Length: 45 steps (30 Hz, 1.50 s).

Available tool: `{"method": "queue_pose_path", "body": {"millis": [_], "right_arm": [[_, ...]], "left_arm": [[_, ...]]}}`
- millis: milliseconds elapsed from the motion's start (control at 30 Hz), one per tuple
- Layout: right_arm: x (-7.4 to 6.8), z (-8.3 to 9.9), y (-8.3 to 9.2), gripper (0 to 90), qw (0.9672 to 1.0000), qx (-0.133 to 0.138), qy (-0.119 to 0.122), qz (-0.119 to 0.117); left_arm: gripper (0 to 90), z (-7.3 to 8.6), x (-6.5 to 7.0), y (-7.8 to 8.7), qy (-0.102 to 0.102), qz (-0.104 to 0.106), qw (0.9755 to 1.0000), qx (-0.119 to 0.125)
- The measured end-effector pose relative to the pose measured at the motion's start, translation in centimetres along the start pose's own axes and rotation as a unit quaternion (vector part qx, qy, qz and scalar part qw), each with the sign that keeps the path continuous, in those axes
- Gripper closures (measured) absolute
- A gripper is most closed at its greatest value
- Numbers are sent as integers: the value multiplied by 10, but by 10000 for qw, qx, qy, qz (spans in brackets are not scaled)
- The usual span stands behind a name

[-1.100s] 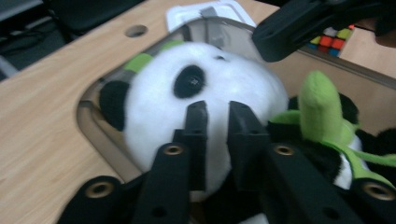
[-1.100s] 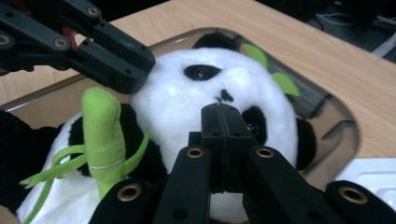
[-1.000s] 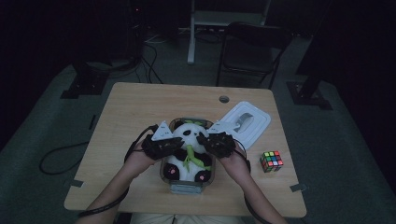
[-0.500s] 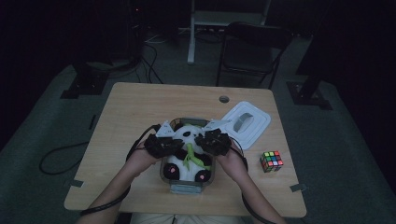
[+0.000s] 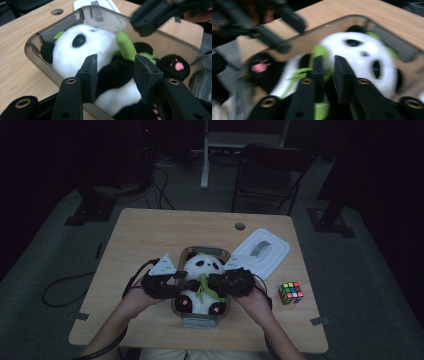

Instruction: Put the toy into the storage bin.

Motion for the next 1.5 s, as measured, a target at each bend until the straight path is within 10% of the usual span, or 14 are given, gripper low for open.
{"method": "queue_pose_path", "body": {"millis": [300, 533, 1200, 1367, 1500], "right_arm": [[-50, -5, -19, 897, 9929, -348, 512, -1013], [-61, -14, -37, 900, 9883, -569, 734, -1208], [-68, -5, -70, 900, 9762, -1611, 1137, -900], [-63, -9, -62, 893, 9812, -1311, 902, -1089], [-53, -13, -49, 718, 9874, -1058, 731, -927]], "left_arm": [[557, 18, -16, 6, 252, -70, 9997, 34], [557, 22, -21, 10, 331, -121, 9994, 53], [557, 32, -24, 4, 445, -96, 9989, -52], [557, 31, -23, 8, 419, -75, 9991, 38], [546, 31, -25, 12, 454, -65, 9989, 71]]}}
Point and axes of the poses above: each handheld gripper's, and its own axes: y roughly backward along the jaws, z roughly out of its underside, x roughly to its right, the point moved 4 cm from there along -y, roughly forward along the jaws
